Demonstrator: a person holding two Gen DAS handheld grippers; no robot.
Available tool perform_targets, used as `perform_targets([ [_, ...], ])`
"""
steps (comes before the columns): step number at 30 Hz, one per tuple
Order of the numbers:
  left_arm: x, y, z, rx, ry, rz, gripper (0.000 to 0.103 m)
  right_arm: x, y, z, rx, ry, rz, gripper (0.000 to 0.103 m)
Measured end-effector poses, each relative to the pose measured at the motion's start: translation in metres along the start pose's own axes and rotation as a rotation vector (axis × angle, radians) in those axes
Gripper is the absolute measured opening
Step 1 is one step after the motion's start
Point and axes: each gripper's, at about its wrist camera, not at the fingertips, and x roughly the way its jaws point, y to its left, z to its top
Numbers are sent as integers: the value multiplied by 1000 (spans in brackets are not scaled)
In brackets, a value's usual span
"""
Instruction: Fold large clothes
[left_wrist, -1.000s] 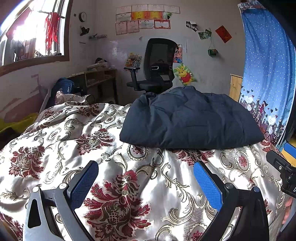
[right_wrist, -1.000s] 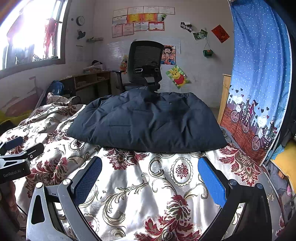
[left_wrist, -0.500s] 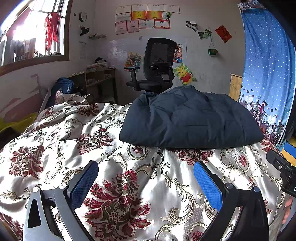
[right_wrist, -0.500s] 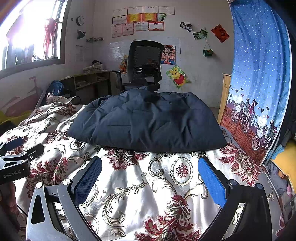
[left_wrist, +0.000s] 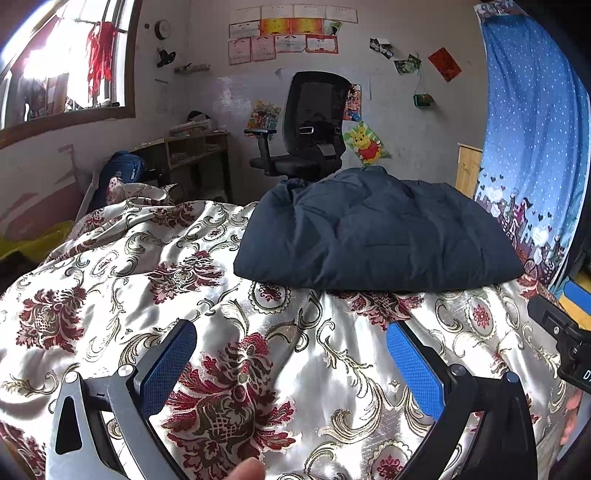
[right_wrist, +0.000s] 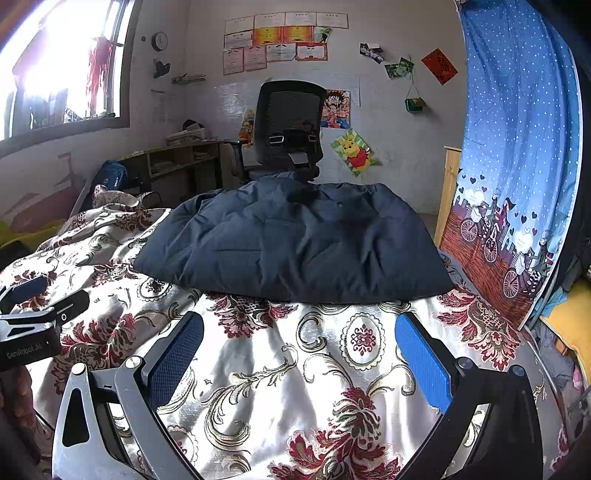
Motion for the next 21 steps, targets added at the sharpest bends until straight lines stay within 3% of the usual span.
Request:
perform_targets([
  [21,3,0,4,31,6,-11,103,-1,0,-1,1,2,-1,102],
])
